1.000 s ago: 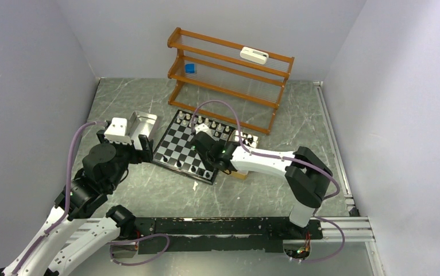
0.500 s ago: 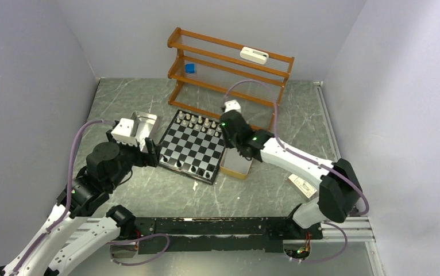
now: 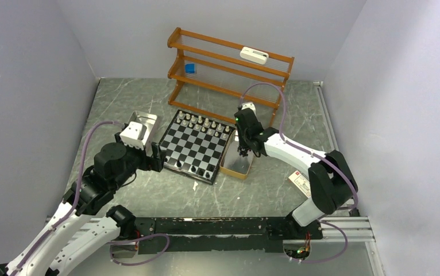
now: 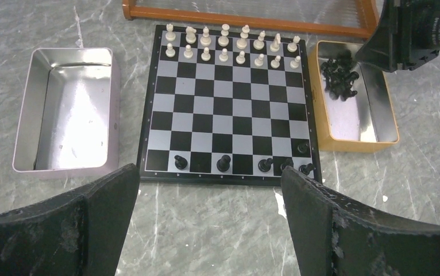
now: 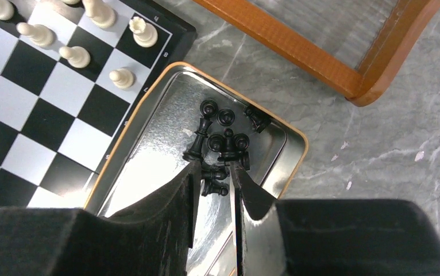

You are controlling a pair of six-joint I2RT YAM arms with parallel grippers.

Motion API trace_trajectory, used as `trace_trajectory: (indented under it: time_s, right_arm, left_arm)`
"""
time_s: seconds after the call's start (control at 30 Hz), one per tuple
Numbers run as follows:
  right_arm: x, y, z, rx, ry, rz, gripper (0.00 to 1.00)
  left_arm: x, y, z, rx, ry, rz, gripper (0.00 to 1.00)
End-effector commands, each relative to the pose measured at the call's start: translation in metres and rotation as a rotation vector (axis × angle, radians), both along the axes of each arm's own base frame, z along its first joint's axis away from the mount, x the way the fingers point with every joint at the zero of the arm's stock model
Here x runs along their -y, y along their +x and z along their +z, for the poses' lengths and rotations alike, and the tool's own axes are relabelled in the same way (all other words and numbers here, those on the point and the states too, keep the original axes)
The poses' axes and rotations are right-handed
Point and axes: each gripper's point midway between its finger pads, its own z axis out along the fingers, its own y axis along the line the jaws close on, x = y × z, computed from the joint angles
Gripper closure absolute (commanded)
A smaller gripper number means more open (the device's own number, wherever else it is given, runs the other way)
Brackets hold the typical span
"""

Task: Set up the chess pieces on the board
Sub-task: Place the chess piece on the chessboard, then pick up the chess piece from the storage box.

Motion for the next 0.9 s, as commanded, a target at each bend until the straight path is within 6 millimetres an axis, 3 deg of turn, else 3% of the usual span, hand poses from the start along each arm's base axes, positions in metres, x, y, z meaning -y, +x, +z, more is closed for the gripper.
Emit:
trace_trajectory:
  time_s: [0.0, 0.87]
  right_arm:
    - [0.002, 0.007, -0.012, 0.003, -0.013, 0.011, 0.71]
    - [-0.002, 0.019, -0.042, -0.037, -0.064, 0.051, 0.73]
  left_arm:
    - [0.007, -0.003, 0.005, 0.035, -0.023, -0.043, 0.03]
    - [0.000, -0.004, 0.008, 0.055, -0.029, -0.017, 0.02]
